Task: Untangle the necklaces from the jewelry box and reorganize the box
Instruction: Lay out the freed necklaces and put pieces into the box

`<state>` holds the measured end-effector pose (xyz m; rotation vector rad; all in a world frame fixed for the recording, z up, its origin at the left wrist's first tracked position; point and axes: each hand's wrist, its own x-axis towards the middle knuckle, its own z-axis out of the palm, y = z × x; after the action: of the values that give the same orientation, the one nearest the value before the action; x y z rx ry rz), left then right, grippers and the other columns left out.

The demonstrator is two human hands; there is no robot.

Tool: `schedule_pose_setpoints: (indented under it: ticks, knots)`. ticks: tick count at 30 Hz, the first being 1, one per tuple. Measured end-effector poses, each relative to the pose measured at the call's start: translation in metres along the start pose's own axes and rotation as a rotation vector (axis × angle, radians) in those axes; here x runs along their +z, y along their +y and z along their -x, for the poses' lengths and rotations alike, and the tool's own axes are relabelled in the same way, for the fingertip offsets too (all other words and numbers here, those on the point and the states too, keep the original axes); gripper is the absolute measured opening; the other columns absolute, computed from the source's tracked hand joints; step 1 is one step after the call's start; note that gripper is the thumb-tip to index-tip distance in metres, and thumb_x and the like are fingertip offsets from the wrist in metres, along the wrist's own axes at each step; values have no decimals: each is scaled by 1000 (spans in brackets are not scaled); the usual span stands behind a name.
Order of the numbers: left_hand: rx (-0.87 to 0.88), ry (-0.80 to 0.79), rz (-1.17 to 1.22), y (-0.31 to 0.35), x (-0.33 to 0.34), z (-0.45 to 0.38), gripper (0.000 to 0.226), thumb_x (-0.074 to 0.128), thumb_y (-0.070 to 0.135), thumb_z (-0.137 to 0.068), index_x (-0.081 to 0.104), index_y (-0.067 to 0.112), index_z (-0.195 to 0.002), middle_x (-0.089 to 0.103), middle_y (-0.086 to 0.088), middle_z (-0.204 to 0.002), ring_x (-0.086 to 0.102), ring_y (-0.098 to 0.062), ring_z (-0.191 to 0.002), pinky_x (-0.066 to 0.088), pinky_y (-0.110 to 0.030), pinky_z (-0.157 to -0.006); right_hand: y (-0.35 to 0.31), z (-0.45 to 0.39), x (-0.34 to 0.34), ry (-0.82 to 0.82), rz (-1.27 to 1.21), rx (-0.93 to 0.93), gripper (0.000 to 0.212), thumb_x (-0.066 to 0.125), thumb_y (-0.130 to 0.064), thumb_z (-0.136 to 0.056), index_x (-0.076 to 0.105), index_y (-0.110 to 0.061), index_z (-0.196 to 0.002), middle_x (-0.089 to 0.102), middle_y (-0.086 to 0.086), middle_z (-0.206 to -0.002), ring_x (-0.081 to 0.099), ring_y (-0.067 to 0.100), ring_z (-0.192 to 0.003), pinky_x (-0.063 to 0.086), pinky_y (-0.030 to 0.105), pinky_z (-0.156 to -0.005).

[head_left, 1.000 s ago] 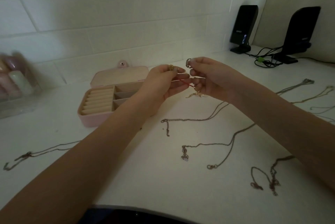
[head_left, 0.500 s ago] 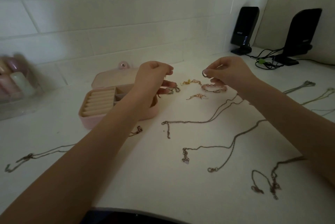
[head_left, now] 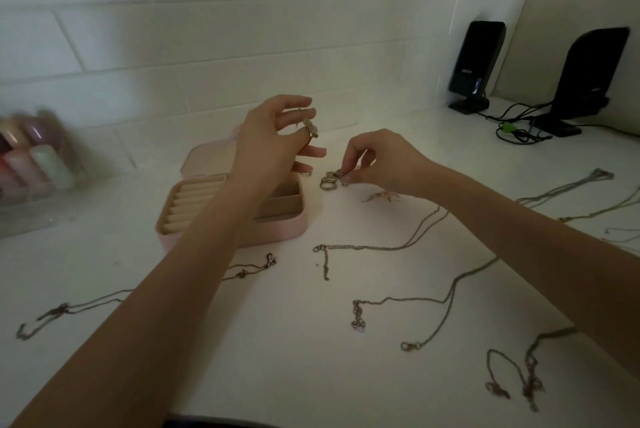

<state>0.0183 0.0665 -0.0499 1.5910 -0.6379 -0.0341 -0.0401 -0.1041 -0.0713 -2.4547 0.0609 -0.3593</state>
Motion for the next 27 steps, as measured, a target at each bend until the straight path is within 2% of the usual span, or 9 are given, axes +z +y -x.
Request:
schedule_pose_setpoints:
  ticks: [3,5,7,12,17,21,24,26,27]
  knots:
    - [-41,28,-17,-4,-1,-1,34,50,-4,-89,59,11,-118,65,0,-113,70,-14,-60,47,-19,-40,-5,-7,7,-14,18,-39,18,78,-4,-74,65,-16,-72,63,-12,-74,53,0,-55,41,11,-57]
    - [-71,19,-20,-6,0,-2,32,51,-5,-89,59,10,-117,65,-1,-112,69,-13,-56,45,-18,-39,-7,-12,14,-41,41,-32,16,81,-10,-72,65,-15,-73,61,-13,-72,52,0,-57,43,14,-57]
    - [-76,10,-32,-8,0,-3,30,53,-4,-88,60,9,-114,66,-1,-109,69,-14,-56,45,-18,-39,-10,-16,20,-55,31,-27,18,83,-14,-70,65,-17,-72,60,-13,-71,52,0,-60,42,9,-57]
    - [-43,29,-44,-8,0,-3,29,53,-4,-87,61,9,-111,67,-1,-108,70,-16,-58,45,-19,-38,-19,-28,32,17,74,-64,20,71,-3,-77,58,-17,-72,51,-14,-64,47,-1,-60,36,4,-55]
    - [-6,108,-23,-8,-5,-4,28,53,-3,-86,61,11,-109,68,1,-105,71,-17,-60,46,-23,-37,-16,-42,35,157,85,-21,7,68,0,-79,69,-5,-83,66,5,-82,55,11,-69,40,8,-55]
    - [-22,104,-23,-10,-6,-4,27,53,-2,-86,61,12,-108,68,1,-105,71,-18,-62,53,-31,-44,-12,-42,35,50,166,16,16,62,3,-84,73,-4,-93,64,3,-85,48,0,-58,39,2,-50]
    - [-19,100,-43,-11,-6,-5,29,53,-3,-85,61,12,-108,67,1,-106,71,-17,-62,53,-29,-42,-15,-38,27,113,129,8,29,52,6,-88,75,-10,-99,70,5,-101,63,12,-86,42,6,-67]
    - [-32,79,-58,-11,-4,-5,27,55,-1,-86,61,11,-109,67,1,-105,71,-16,-62,50,-24,-41,-14,-35,22,102,214,-26,40,46,7,-89,74,-17,-104,69,5,-111,63,18,-102,45,18,-84]
    - [-31,60,-72,-12,-2,-5,25,57,1,-87,62,11,-109,67,0,-105,71,-16,-62,50,-23,-42,-13,-32,21,33,328,-29,44,45,6,-89,72,-22,-109,66,2,-117,60,20,-108,45,25,-90]
